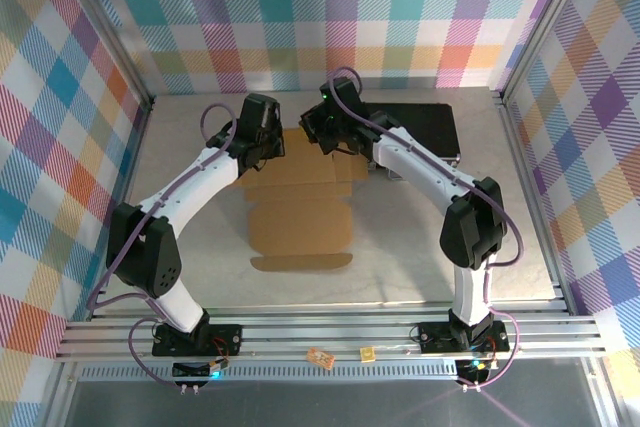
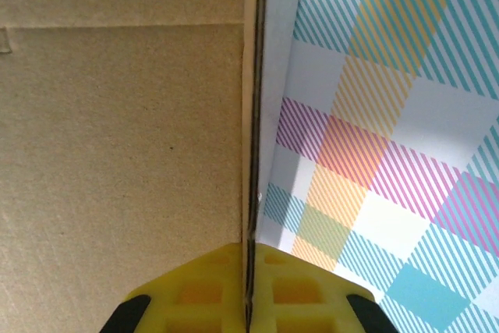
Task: Fold the paper box
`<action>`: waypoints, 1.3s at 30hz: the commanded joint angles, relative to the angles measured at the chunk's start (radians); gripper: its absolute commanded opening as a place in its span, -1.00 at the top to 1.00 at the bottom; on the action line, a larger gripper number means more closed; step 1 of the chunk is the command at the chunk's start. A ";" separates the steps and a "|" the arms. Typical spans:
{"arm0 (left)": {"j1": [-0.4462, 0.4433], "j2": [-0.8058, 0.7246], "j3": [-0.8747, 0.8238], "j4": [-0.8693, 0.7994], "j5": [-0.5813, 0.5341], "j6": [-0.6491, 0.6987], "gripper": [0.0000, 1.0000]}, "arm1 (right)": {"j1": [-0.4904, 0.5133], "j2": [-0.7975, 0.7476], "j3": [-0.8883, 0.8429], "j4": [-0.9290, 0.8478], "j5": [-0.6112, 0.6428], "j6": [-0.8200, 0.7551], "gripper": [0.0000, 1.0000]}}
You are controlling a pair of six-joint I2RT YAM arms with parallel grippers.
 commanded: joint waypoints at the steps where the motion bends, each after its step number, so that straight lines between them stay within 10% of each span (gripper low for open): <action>1: -0.038 -0.098 -0.012 0.019 0.079 -0.006 1.00 | -0.009 0.031 0.029 -0.005 0.032 -0.053 1.00; 5: -0.006 -0.164 -0.008 -0.050 0.127 0.084 -0.08 | -0.044 -0.004 -0.013 0.022 -0.024 -0.095 1.00; 7: 0.037 -0.204 0.007 -0.131 0.164 0.138 -0.26 | -0.064 -0.021 -0.033 0.038 -0.057 -0.105 1.00; 17: 0.317 -0.094 0.298 -0.575 0.482 0.529 -0.13 | -0.127 -0.059 -0.016 -0.008 -0.153 -0.124 1.00; 39: 0.344 0.131 0.887 -0.678 0.578 0.502 -0.04 | -0.248 -0.087 0.255 -0.160 -0.331 -0.006 1.00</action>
